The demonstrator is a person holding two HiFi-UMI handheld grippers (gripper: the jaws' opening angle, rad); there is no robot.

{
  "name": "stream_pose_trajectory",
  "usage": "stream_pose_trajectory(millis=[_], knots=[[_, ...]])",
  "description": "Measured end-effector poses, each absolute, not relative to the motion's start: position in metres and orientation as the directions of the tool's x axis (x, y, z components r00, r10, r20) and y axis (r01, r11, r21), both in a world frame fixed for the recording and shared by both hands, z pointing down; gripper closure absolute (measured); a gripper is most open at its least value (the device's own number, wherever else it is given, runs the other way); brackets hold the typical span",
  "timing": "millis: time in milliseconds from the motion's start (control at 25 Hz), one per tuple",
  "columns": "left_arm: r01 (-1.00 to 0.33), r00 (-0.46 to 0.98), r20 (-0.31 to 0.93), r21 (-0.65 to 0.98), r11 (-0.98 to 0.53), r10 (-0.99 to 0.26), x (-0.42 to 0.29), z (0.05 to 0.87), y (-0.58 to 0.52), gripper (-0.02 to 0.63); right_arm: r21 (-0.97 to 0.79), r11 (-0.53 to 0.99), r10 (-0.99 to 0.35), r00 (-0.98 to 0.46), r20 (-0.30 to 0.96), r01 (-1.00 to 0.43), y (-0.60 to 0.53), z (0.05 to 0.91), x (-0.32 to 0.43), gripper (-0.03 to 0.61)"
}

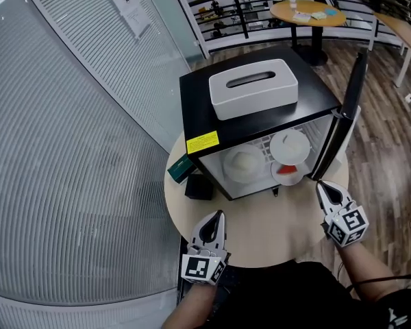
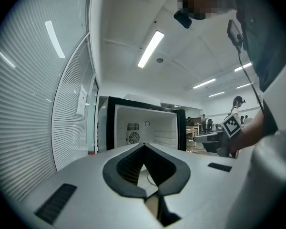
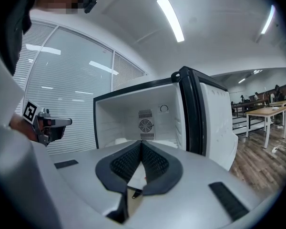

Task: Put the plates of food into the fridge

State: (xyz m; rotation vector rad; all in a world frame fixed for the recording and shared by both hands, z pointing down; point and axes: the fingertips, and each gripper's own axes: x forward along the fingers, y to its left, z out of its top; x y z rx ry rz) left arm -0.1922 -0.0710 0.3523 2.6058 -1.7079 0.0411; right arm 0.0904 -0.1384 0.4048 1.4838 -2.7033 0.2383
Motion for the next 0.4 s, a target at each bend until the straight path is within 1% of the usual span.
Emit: stream_pose_trajectory(millis=[200, 400], knots=[[-0.915, 0.402, 0.026, 0.010, -0.402, -0.915, -0.194, 0.344, -0.078, 0.611, -0.108, 0.519, -0.841, -0.529, 0.113, -0.848, -0.142, 0.394, 0.089, 0.574], [-0.910, 0.415, 0.003, 0.014, -0.415, -0.910, -0.193, 0.337, -0.081, 0.611, -0.068, 0.537, -0.837, -0.541, 0.087, -0.841, -0.144, 0.375, 0.081, 0.574]])
